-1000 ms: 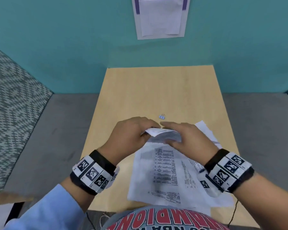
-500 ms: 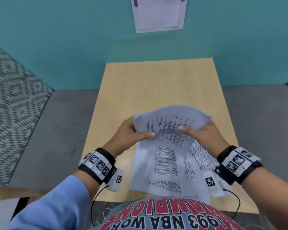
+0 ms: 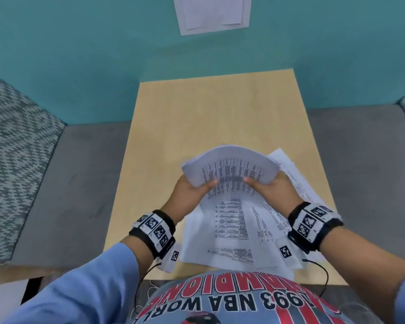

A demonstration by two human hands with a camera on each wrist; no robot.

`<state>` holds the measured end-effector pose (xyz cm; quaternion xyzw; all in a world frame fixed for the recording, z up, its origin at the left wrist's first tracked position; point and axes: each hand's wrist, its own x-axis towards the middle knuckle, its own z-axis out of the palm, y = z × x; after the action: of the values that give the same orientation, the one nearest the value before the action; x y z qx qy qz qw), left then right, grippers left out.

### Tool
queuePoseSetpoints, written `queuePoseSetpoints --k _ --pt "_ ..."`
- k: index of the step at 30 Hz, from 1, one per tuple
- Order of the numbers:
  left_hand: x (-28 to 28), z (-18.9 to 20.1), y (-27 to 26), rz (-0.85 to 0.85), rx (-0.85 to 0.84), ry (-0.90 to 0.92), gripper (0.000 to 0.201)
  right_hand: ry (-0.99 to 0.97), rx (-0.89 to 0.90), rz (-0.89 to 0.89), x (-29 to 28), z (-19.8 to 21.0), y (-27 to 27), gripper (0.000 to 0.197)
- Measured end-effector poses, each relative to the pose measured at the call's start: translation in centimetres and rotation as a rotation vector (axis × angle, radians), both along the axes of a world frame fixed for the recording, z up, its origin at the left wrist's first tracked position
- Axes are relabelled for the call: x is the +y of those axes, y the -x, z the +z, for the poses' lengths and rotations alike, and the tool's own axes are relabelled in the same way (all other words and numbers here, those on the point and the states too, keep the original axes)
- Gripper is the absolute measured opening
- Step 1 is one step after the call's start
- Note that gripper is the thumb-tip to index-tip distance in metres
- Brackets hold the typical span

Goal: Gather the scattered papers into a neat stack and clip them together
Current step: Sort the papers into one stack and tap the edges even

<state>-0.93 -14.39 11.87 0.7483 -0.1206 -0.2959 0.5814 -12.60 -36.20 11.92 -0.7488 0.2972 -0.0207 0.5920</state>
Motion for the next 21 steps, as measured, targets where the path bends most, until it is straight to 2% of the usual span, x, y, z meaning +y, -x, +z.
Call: queuePoseSetpoints --k 3,5,7,10,14,17,19,21 --pt "0.0 -1.2 -0.4 0.028 -0.059 -0.084 0.022 0.036 0.028 -0.031 0.3 -0.3 -0.5 0.03" --pt "-0.3 -0.8 -1.0 0.093 -0.096 -0.047 0.017 0.005 -0.029 -0.059 0.3 0.4 -0.5 0.019" --pt "-0.6 -0.4 -1.2 0.124 -0.12 0.053 0.026 0.01 -0.104 -0.091 0.3 0.9 -0.2 0.026" --pt "-0.6 -0.8 -1.0 0.075 -0.127 0.075 0.045 -0.025 -0.117 -0.123 0.2 0.0 0.1 0.009" --pt "0.1 -4.1 -0.3 0.026 -0.031 -0.077 0.039 0.061 0.122 0.018 -0.4 -3.3 0.4 0.029" --pt "0.0 -4.6 -0.9 0.037 -0.083 -0.161 0.032 0.121 0.198 0.14 -2.3 -5.4 1.0 0.035" --pt "0.0 -3.8 -2.0 0.03 -0.118 -0.216 0.027 0.185 0.289 0.14 -4.7 -7.3 1.9 0.052" --pt "0.7 -2.9 -3.4 0.03 -0.15 -0.226 0.026 0.335 0.457 0.084 -8.0 -9.7 3.3 0.076"
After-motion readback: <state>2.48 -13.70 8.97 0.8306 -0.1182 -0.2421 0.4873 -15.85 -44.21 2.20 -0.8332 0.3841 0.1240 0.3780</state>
